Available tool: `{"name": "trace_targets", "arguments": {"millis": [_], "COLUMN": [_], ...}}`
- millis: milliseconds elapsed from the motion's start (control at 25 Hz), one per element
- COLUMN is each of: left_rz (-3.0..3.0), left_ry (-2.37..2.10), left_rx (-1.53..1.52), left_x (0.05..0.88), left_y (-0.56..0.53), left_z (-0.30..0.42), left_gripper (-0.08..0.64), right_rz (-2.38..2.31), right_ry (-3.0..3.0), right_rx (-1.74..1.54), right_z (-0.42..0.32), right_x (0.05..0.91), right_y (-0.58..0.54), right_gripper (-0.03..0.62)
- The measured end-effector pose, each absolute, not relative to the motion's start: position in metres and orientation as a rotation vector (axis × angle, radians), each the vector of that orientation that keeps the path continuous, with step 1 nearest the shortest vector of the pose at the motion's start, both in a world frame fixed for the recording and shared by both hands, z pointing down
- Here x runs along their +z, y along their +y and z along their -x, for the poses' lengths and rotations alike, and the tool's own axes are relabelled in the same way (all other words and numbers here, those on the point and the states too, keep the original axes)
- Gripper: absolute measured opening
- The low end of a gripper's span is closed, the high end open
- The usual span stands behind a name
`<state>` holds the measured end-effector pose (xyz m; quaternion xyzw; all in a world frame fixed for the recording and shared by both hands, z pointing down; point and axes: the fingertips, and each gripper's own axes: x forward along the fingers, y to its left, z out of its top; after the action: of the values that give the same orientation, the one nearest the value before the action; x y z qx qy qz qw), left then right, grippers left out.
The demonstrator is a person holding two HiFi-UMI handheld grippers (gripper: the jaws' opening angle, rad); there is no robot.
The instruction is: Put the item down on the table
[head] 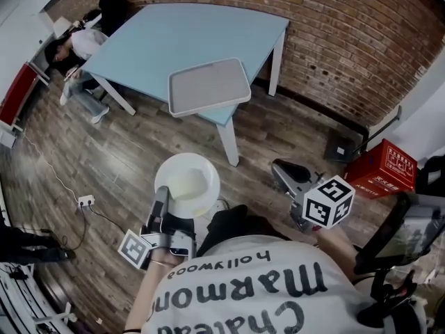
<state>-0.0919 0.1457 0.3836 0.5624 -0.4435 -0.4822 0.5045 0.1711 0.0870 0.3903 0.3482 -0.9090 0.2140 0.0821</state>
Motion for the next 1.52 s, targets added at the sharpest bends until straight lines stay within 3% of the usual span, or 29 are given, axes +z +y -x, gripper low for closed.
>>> {"name": "trace_targets", "arguments": {"millis": [1200,1520], "left_rz": [-1.391,-1.398], "left_ry": [-0.985,-0.949], "left_rx": [-1.071,-0.974], "left_x": [0.393,0.412], "left_y": [-0.072,-0.13], "left_z": [0.182,0.212], "left_gripper": [0.035,0.035], "right_rz": [-1.114,-1.104], "right_ry": [-2.583,-2.547], "right_rx": [0.658,0.648], "right_z": [-0.073,-0.015], "right_x": [0.386,0.393], "right_y": [-0.097,-0.158], "right_gripper": [0.026,0.026]}}
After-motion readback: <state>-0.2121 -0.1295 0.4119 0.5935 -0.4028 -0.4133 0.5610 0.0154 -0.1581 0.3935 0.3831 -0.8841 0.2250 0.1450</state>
